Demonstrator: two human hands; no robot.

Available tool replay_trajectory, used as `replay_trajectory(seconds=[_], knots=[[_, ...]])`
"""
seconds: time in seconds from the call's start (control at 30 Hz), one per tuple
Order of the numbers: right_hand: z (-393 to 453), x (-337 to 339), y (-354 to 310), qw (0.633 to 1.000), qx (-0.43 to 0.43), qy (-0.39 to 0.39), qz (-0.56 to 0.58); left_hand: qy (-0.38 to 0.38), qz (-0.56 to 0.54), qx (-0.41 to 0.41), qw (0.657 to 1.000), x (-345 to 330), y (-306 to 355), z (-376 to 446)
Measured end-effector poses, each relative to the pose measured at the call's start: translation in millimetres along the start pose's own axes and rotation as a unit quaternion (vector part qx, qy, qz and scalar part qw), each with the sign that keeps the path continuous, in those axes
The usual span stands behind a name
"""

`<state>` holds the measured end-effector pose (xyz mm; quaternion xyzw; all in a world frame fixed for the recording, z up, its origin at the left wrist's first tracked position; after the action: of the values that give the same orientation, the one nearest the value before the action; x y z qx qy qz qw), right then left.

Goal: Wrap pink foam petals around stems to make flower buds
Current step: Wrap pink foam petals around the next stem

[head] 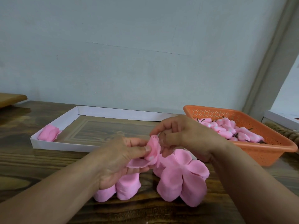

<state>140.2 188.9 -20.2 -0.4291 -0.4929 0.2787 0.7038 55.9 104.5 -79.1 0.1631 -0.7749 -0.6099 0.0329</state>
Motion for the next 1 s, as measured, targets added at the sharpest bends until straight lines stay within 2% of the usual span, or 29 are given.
replay_trajectory(seconds=[0.1, 0.57, 1.0], knots=[[1.0, -0.6, 1.8, 1.0, -0.007, 0.01, 0.015, 0.004, -0.002, -0.001, 1.0, 0.5, -0.3, 0.5], [5.3, 0.3, 2.0, 0.99, 0.016, 0.036, -0.134, 0.011, 0.015, -0.002, 1.0, 4.7, 2.1, -1.0], [1.6, 0.1, -0.5, 0.998, 0.017, -0.003, -0.059, -0.007, -0.008, 0.028, 1.0, 4.9, 2.9, -3.6]])
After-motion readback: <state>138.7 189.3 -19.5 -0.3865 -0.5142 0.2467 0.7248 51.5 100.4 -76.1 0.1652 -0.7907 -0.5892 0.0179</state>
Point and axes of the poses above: each hand's wrist, its own z-axis towards the middle knuckle, its own x-axis out of the back of the hand, y = z × x, the point moved 7 cm from there along z, towards the middle knuckle, and after that the axes turned 6 degrees about x, right-handed, at the moved point
